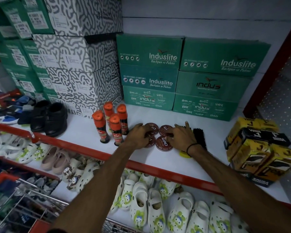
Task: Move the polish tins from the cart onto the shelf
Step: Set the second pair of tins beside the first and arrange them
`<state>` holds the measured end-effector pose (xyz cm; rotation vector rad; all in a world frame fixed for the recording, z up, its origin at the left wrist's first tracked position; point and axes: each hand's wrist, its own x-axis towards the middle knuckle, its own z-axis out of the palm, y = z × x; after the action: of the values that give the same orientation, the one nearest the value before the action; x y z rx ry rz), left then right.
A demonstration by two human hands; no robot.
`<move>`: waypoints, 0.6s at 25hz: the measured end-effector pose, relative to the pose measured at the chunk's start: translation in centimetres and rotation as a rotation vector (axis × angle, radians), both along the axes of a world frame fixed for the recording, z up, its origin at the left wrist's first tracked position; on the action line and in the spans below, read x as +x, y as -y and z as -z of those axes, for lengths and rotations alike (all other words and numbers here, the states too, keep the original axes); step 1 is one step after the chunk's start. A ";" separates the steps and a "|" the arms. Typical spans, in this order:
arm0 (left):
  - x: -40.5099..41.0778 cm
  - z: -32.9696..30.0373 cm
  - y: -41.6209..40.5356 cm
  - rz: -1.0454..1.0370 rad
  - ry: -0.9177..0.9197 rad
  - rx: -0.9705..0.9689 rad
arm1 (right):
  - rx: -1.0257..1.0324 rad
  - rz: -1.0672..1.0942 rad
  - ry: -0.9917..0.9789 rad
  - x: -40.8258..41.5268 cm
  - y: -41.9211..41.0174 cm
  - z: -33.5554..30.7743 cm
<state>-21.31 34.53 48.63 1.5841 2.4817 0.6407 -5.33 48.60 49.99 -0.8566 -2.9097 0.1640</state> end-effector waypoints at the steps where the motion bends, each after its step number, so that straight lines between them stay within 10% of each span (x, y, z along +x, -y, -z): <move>1: 0.0 0.0 0.0 0.006 -0.002 0.000 | 0.001 0.001 0.000 0.0 0.0 0.0; 15: 0.4 0.0 0.0 -0.012 0.006 -0.037 | -0.041 0.026 -0.003 0.3 0.6 0.0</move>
<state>-20.91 34.57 48.64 1.5528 2.4862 0.5967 -5.03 48.05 49.97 -0.8991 -2.9007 0.2233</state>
